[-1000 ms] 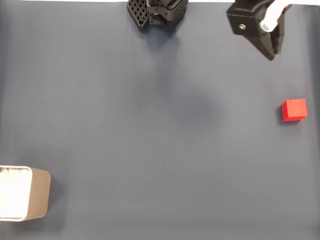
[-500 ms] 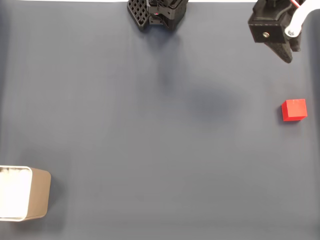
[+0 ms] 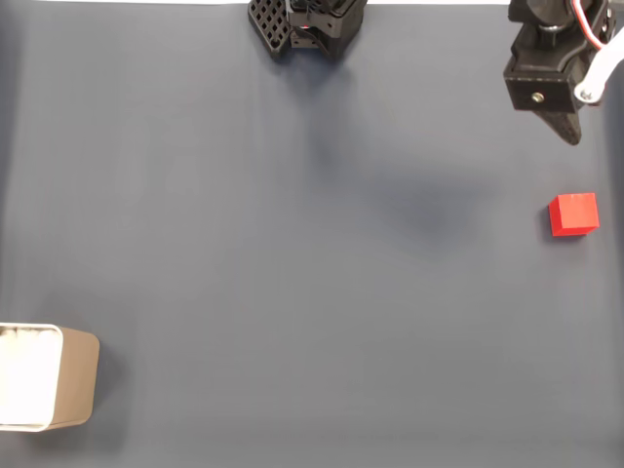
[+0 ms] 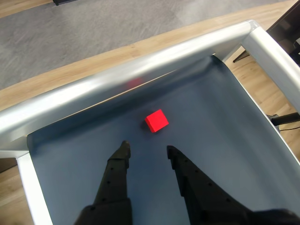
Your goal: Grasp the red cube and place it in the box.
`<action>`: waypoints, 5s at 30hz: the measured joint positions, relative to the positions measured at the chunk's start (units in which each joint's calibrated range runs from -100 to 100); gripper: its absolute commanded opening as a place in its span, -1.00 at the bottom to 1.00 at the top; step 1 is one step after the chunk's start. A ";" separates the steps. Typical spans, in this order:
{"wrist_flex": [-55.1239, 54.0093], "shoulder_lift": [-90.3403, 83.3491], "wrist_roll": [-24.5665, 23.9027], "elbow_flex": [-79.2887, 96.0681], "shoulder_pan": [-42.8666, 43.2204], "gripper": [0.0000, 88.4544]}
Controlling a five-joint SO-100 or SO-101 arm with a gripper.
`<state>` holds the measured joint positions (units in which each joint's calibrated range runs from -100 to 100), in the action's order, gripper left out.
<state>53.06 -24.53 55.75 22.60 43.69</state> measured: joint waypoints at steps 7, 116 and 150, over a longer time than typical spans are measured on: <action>-3.02 3.13 -0.98 0.63 0.00 -0.48; -31.74 35.95 -2.59 -1.27 -5.49 -0.25; -32.54 40.21 -2.39 -4.07 -3.04 -0.24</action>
<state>20.53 15.68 53.36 18.54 40.65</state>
